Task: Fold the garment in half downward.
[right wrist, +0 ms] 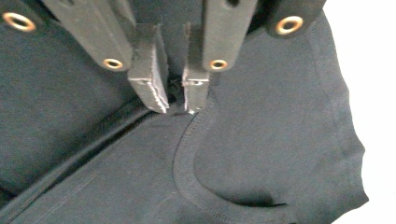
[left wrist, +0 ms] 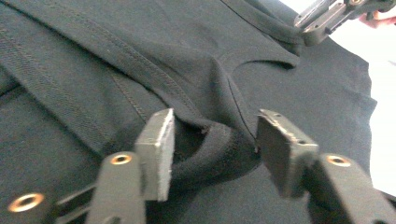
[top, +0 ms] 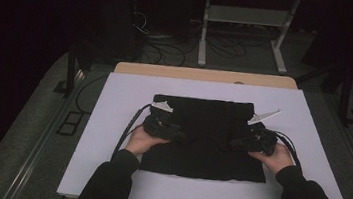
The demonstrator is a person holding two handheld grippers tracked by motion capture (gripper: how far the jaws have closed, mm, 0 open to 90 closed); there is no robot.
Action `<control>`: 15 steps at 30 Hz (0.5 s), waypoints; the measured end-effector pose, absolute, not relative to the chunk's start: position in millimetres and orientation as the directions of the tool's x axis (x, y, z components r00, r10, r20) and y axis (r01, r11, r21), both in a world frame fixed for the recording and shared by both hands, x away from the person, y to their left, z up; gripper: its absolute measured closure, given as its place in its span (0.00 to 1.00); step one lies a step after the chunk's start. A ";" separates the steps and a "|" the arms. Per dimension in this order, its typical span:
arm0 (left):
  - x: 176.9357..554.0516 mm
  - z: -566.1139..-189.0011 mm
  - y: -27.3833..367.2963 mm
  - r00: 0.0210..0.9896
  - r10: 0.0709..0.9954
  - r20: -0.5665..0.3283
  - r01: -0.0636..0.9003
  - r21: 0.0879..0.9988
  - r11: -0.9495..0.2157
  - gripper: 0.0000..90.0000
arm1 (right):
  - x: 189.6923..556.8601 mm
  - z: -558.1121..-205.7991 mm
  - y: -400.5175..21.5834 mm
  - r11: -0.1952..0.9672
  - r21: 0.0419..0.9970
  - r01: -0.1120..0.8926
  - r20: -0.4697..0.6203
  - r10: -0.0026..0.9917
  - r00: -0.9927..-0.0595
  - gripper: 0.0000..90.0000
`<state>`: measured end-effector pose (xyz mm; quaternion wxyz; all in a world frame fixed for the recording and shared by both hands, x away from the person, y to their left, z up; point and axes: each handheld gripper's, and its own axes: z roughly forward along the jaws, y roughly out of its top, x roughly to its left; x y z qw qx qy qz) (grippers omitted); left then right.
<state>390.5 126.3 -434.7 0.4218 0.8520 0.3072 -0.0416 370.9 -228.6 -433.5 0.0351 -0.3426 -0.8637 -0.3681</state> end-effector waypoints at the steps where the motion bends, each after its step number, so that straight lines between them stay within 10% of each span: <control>1: 390.7 -435.2 126.0 0.812 0.481 -0.332 0.556 0.692 -0.460 0.58 | 370.7 -433.5 -228.5 0.495 0.610 0.619 0.317 0.563 -0.763 0.90; 15: 388.3 -436.7 123.0 0.826 0.464 -0.320 0.543 0.670 -0.506 0.93 | 367.6 -431.5 -225.9 0.512 0.615 0.600 0.300 0.551 -0.778 0.94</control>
